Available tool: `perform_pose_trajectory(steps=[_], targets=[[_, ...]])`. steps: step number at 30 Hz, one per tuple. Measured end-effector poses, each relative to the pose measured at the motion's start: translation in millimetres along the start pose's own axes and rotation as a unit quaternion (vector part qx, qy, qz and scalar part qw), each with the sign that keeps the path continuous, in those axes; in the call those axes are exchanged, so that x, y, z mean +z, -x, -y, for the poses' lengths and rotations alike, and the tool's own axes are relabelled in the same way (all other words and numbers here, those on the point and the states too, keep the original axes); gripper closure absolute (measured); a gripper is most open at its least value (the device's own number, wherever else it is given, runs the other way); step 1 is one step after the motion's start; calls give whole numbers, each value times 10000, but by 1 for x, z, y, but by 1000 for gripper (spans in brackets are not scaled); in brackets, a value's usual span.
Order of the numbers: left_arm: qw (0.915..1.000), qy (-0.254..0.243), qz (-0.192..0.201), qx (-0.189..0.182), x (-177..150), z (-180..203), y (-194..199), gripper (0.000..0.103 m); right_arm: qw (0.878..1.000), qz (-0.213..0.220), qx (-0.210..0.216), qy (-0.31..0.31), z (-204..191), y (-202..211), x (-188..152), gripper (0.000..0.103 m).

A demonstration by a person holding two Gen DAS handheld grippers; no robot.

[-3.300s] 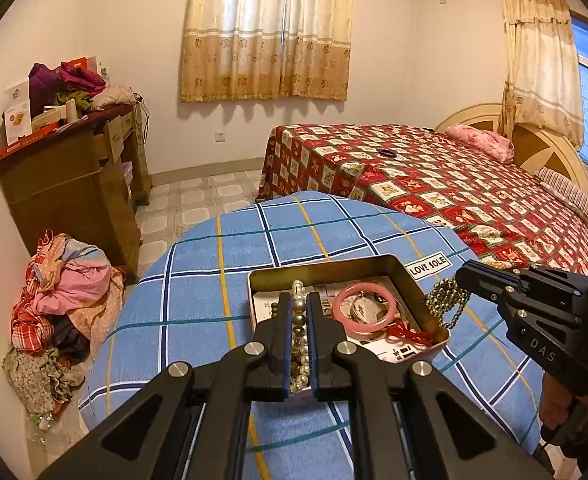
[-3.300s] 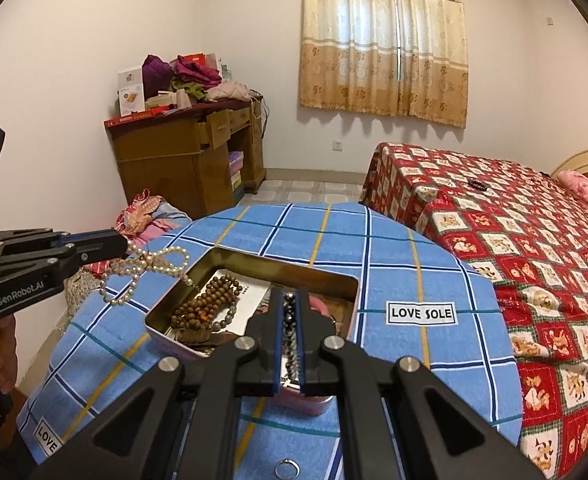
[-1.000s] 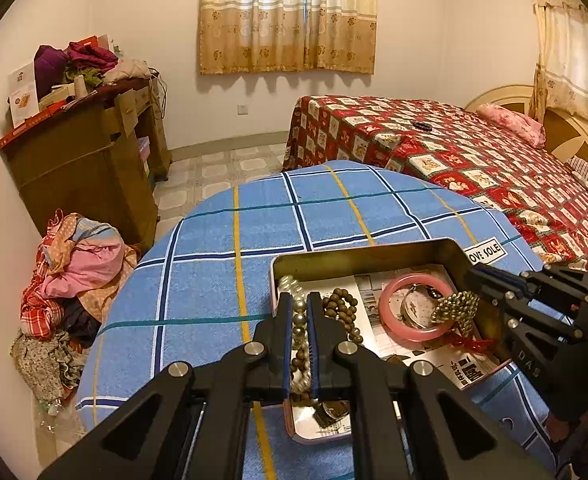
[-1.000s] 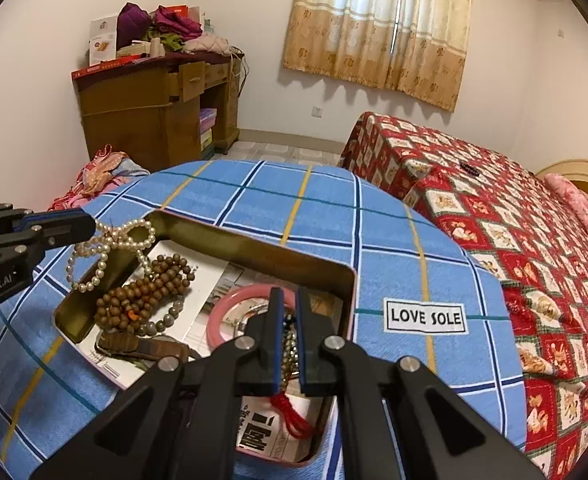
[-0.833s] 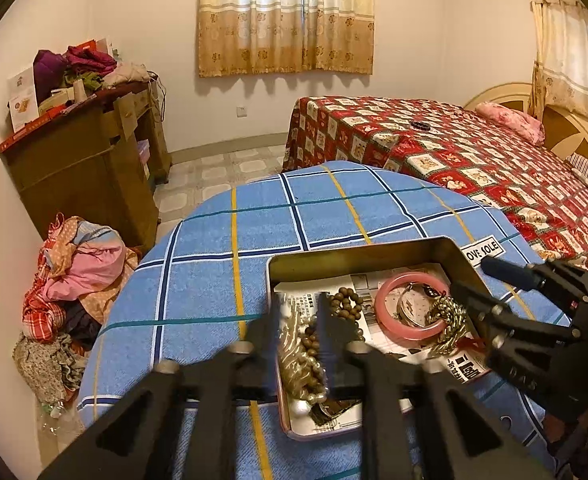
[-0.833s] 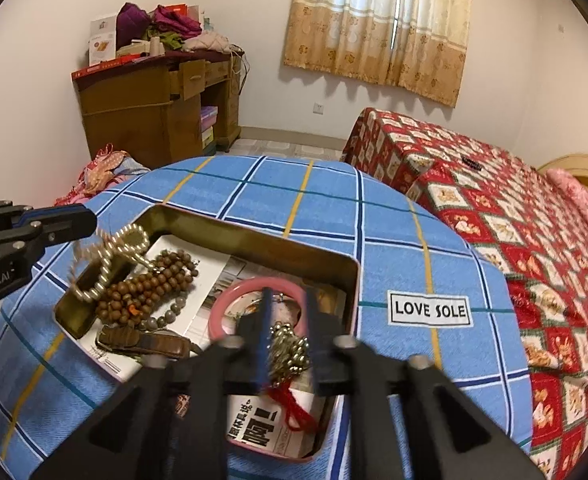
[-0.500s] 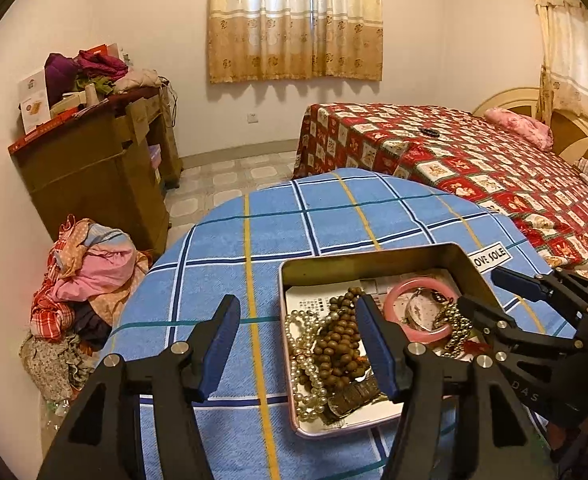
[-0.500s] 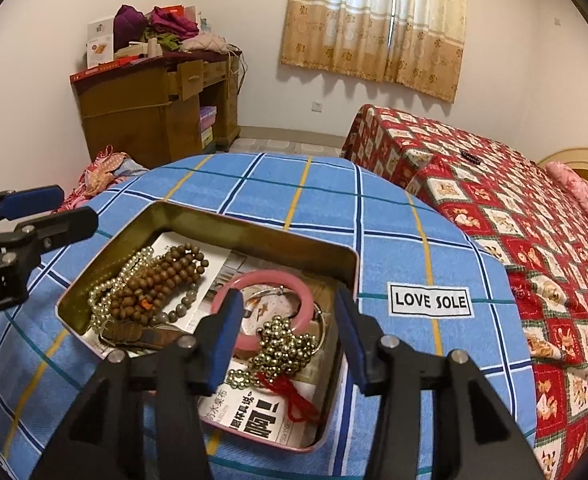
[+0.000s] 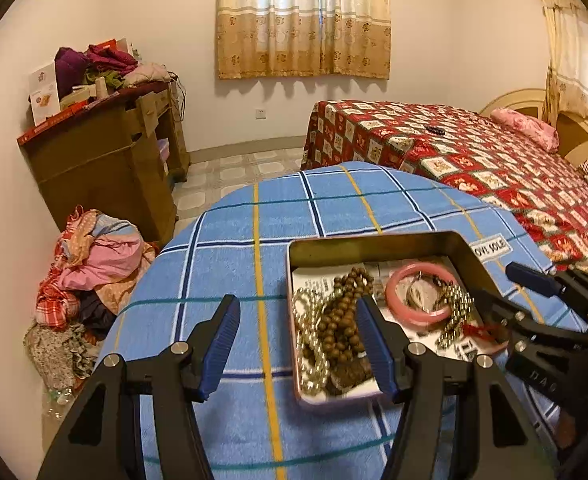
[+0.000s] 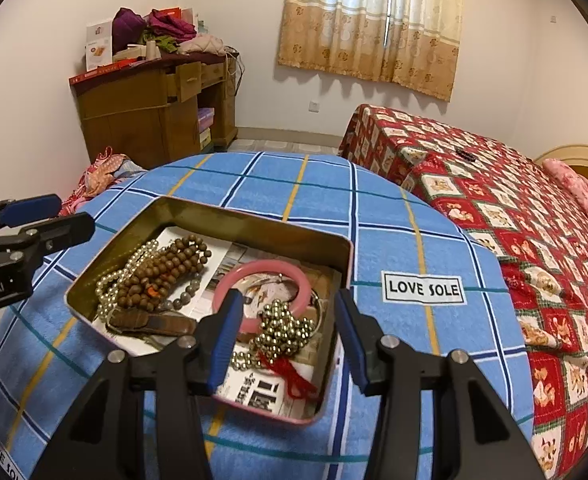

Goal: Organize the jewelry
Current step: 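Move both grippers back to the green jade bangle and silver ring, then grasp the green jade bangle with the left gripper while the right grasps the silver ring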

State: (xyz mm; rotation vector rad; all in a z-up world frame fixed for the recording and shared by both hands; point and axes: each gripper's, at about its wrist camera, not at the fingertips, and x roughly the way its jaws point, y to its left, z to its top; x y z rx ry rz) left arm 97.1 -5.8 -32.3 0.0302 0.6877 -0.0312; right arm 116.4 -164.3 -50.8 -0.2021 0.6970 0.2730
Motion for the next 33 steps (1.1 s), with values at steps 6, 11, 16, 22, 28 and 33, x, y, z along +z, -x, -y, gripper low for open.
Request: perform_pose_trajectory(steps=[6, 11, 16, 22, 28, 33], targets=[[9999, -110, -76, -15, -27, 5, 23, 42, 10000, 1, -45, -48, 5, 22, -18, 54], [9994, -230, -222, -157, -50, 20, 36, 42, 9999, -75, -124, -31, 4, 39, -42, 53], [9978, -449, -346, -343, -64, 43, 37, 42, 9996, -203, -150, -150, 11, 48, -67, 52], [9952, -681, -538, -442, -77, 63, 25, 42, 9990, -302, -125, -315, 13, 47, -80, 51], [9925, -818, -834, -369, -90, 64, 6, 44, 9993, -333, -43, -169, 3, 44, -86, 50], [9894, -949, -941, -561, -96, 64, 5, 94, 9991, -400, -2, -156, 3, 40, -92, 50]])
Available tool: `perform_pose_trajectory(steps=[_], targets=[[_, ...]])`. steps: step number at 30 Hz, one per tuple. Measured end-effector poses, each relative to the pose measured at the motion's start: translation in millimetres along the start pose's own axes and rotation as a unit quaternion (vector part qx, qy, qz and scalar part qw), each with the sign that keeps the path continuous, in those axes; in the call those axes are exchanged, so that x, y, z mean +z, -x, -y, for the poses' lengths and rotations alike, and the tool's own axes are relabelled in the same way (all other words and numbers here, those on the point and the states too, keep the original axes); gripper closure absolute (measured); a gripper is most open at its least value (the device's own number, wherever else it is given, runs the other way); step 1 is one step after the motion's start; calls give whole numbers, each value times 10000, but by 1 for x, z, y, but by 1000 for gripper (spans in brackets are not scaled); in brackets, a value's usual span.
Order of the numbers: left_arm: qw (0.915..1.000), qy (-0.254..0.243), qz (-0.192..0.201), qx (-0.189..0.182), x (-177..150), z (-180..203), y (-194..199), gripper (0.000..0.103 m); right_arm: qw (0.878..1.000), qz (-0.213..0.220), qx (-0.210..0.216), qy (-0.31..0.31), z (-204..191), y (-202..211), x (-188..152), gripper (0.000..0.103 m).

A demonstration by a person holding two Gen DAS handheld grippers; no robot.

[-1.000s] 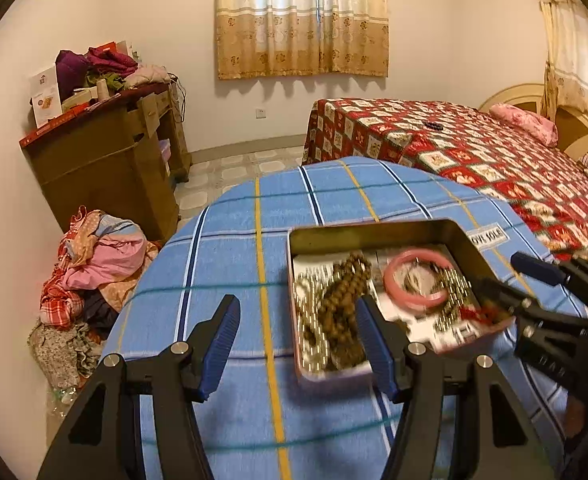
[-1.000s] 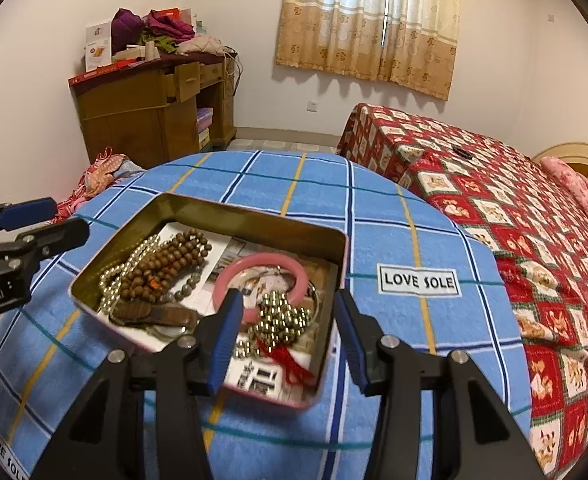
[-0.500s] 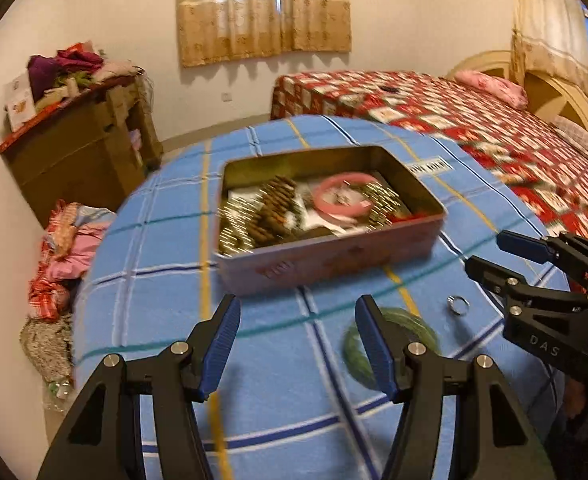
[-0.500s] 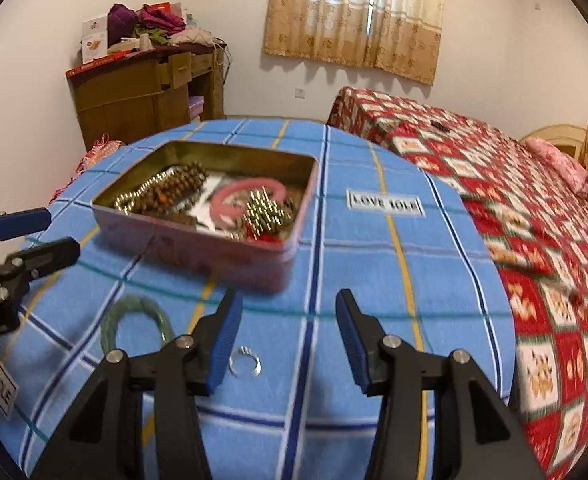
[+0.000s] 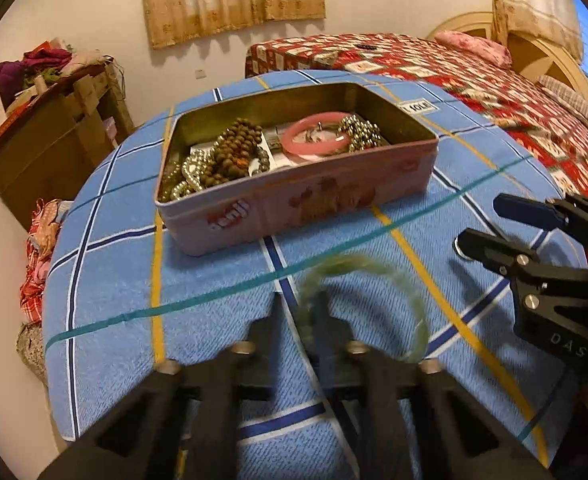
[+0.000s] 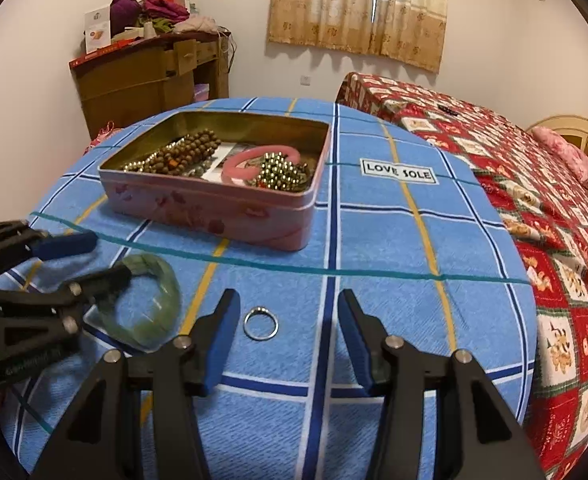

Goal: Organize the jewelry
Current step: 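Grasp the green jade bangle with the left gripper while the right grasps the silver ring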

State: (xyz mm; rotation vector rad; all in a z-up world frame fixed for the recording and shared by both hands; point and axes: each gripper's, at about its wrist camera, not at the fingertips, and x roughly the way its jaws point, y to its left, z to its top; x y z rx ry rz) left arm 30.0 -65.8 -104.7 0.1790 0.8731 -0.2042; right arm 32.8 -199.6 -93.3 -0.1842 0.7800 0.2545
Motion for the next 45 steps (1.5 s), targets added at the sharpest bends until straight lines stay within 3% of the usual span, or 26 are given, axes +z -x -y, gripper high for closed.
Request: perform_pose_trajectory(steps=[7, 9, 12, 13, 45], targets=[[9998, 63, 178, 62, -6, -13, 9, 97, 9997, -103, 81, 188, -10, -7, -8, 51], [9996, 71, 231, 125, -7, -16, 12, 97, 9996, -73, 162, 217, -12, -7, -10, 56], [9994, 123, 284, 141, -6, -21, 16, 97, 9994, -80, 257, 208, -11, -5, -11, 80], [9993, 124, 311, 173, -6, -22, 18, 97, 9994, -85, 261, 208, -11, -5, -11, 82], [9953, 196, 894, 316, 11, -32, 65, 97, 9978, 513, 34, 408, -14, 36, 8, 82]])
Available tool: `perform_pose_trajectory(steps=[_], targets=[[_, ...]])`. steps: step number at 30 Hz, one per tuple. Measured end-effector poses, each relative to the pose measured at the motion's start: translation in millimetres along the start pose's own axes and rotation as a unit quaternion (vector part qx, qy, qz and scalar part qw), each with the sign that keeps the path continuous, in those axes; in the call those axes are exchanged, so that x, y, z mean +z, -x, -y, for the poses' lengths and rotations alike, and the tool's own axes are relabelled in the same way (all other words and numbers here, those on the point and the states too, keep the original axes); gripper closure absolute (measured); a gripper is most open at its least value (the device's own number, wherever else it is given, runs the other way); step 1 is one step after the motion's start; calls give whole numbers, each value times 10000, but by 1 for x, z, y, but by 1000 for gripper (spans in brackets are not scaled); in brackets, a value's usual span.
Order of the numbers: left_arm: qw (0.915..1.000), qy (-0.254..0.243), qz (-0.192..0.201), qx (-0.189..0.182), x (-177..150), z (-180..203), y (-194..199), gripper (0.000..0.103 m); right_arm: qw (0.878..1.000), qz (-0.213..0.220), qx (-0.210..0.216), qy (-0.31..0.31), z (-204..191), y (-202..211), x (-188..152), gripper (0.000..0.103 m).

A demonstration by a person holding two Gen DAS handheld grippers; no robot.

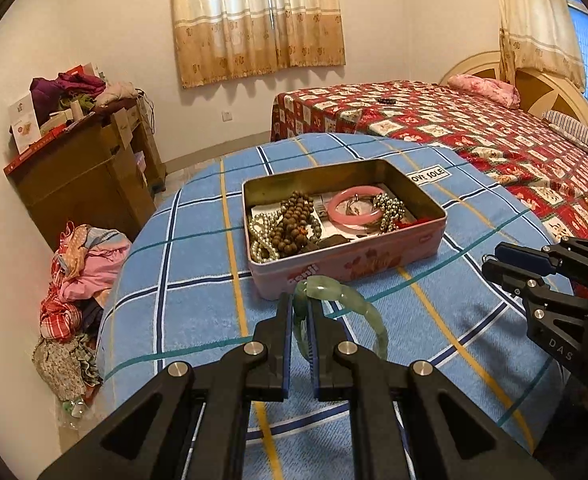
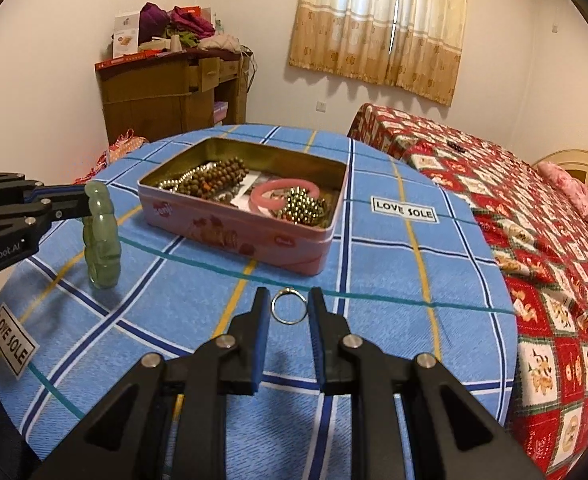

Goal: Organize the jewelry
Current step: 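Grasp the green jade bangle with the left gripper while the right grasps the silver ring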

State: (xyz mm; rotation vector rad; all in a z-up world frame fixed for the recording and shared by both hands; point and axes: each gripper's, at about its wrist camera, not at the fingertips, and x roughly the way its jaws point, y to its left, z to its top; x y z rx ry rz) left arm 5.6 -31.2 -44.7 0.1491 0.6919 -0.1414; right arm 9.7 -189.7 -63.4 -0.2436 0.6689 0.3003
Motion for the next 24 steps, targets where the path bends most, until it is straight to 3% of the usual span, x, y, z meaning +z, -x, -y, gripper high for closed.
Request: perform_pose_trajectory(steps=[24], targets=[[9998, -25, 164, -72, 16, 2, 12, 97, 9997, 200, 128, 20, 4, 7, 9, 82]])
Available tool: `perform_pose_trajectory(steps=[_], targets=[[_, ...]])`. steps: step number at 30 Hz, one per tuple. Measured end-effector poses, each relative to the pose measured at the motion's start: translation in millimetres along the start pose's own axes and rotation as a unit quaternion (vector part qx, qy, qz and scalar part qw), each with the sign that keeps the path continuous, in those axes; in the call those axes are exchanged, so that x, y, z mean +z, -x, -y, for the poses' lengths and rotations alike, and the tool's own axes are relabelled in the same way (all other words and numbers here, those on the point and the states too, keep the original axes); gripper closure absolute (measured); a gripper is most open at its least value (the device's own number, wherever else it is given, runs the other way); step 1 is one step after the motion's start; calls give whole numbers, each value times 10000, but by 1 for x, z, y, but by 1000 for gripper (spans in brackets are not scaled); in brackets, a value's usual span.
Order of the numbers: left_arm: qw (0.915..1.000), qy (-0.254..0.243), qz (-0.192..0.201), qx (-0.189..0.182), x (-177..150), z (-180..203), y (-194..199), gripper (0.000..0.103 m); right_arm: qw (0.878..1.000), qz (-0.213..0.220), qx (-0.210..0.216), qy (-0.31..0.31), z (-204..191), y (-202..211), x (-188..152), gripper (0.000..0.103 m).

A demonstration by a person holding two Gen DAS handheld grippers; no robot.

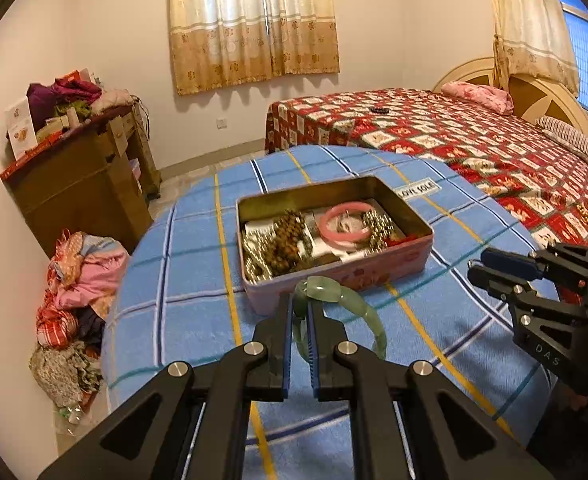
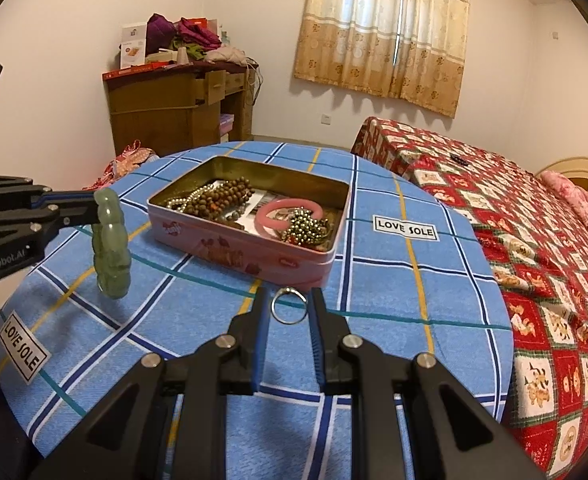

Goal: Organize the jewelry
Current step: 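Grasp the green jade bangle with the left gripper while the right grasps the silver ring, then carry the jade bangle and ring into the tin and open both grippers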

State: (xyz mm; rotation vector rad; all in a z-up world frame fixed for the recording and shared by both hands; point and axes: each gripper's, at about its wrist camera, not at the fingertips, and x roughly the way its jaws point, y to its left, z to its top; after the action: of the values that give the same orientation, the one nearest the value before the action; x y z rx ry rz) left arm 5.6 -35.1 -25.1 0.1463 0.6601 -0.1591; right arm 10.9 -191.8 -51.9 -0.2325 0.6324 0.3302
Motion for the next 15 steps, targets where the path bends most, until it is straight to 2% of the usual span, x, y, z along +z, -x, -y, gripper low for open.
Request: perform_pose_trajectory(steps=[6, 15], targets=[[9998, -94, 170, 81, 21, -2, 3, 97, 9998, 119, -77, -113, 13, 3, 11, 82], [9997, -66, 196, 121, 38, -11, -7, 97, 9994, 277, -180, -118, 21, 0, 32, 82]])
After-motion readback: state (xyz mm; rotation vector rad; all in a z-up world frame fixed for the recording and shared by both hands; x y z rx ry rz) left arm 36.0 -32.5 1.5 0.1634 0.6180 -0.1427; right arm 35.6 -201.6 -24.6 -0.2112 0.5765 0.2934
